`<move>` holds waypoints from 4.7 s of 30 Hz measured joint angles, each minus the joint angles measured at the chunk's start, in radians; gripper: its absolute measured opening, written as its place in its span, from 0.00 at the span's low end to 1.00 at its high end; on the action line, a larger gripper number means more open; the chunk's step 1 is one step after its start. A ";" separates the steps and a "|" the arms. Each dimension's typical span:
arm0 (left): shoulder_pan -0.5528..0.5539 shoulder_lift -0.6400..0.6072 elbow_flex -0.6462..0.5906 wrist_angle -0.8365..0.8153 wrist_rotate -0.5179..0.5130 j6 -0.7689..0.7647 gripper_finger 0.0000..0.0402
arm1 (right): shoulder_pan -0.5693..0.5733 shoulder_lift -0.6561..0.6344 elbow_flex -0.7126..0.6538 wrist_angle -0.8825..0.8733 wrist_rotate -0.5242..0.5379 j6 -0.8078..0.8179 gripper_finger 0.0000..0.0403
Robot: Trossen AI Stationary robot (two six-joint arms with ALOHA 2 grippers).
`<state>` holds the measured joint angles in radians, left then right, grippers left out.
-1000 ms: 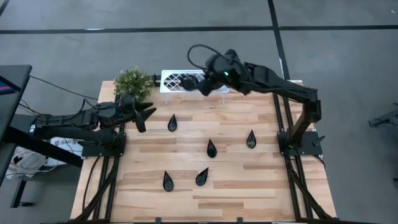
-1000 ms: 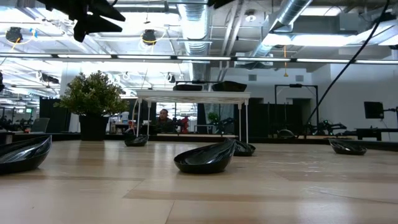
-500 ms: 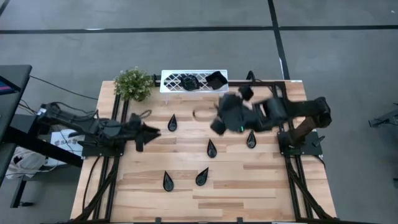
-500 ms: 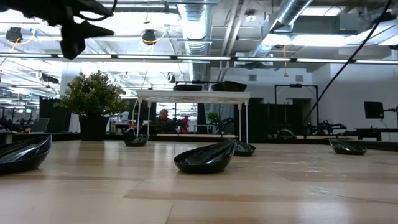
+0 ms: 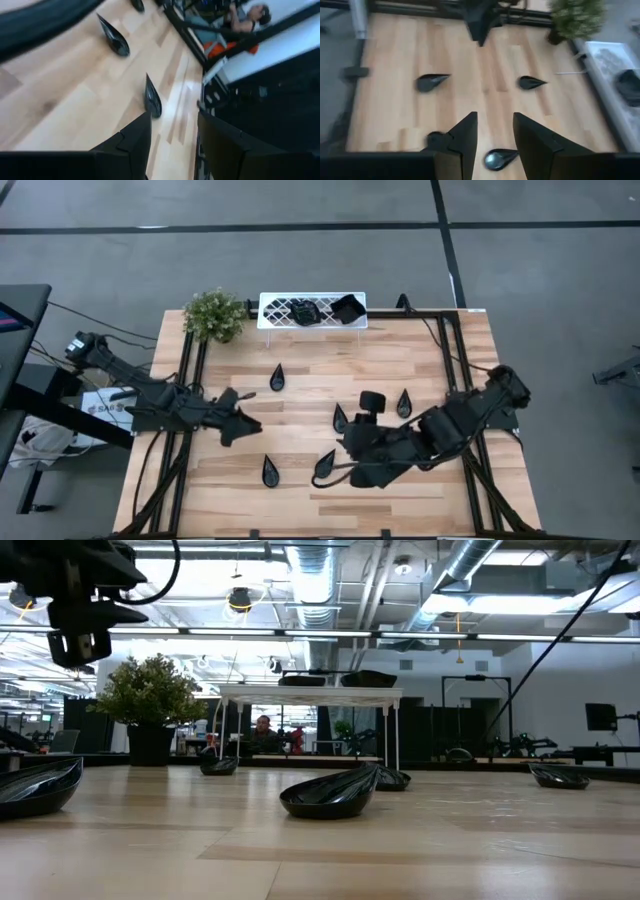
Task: Pick & Place Mini shaped plates
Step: Put the drop shaped plate on the shelf
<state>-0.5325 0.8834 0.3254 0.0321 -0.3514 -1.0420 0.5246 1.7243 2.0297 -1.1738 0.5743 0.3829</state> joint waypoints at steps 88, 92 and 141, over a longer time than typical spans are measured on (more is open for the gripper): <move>-0.100 0.618 0.255 -0.224 0.225 -0.579 0.28 | -0.080 -0.606 -1.385 1.401 -0.339 0.090 0.30; -0.105 0.650 0.255 -0.217 0.224 -0.594 0.28 | -0.080 -0.606 -1.385 1.399 -0.339 0.090 0.30; -0.104 0.774 0.255 -0.091 0.225 -0.613 0.03 | -0.080 -0.606 -1.385 1.395 -0.332 0.116 0.30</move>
<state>-0.6369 1.6569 0.5804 -0.0587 -0.1265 -1.6547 0.4446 1.1183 0.6445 0.2211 0.2419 0.4991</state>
